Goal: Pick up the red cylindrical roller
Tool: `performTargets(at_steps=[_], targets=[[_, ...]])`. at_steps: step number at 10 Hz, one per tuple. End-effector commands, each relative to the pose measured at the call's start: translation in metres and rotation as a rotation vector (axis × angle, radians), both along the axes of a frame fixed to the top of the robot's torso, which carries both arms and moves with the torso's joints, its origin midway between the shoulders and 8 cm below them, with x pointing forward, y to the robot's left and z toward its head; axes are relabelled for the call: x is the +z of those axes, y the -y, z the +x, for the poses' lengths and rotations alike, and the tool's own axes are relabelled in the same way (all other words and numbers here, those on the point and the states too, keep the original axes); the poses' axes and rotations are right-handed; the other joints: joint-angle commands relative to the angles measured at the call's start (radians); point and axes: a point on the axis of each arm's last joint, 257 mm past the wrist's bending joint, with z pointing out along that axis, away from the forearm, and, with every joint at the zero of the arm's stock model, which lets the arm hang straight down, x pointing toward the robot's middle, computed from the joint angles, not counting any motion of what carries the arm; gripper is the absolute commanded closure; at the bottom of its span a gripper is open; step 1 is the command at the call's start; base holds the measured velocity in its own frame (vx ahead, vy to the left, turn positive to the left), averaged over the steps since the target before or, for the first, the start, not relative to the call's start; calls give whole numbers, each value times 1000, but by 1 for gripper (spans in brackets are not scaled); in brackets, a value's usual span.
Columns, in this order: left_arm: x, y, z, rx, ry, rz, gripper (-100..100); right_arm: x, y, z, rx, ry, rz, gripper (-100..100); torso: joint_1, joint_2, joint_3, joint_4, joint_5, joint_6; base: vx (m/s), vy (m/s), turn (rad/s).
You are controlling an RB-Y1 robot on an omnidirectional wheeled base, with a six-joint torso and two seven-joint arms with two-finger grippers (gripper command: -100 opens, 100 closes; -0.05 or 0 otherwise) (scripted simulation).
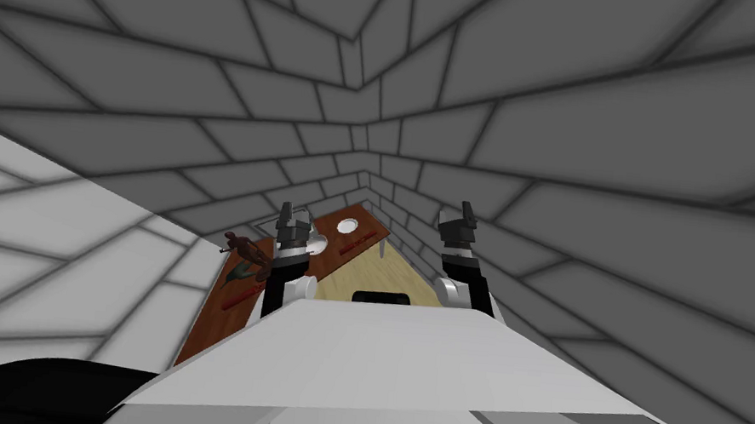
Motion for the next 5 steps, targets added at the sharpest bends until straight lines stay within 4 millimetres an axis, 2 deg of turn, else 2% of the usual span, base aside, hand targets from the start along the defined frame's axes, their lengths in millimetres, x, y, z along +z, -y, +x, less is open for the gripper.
performTargets(at_steps=[1, 3, 5], targets=[[-1, 3, 5, -16, -10, 26, -100, 0, 0, 0, 0, 0, 0, 0, 0, 0, 0, 0, 0, 0, -9, -26, -46], [-4, 6, 14, -38, -28, 62, -100, 0, 0, 0, 0, 0, 0, 0, -3, 1, 0, 0, -1, 0, -18, -60, -67], [-10, 6, 28, -54, -52, 92, -100, 0, 0, 0, 0, 0, 0, 0, -6, 1, 1, 0, -1, 0, -12, -94, -106]])
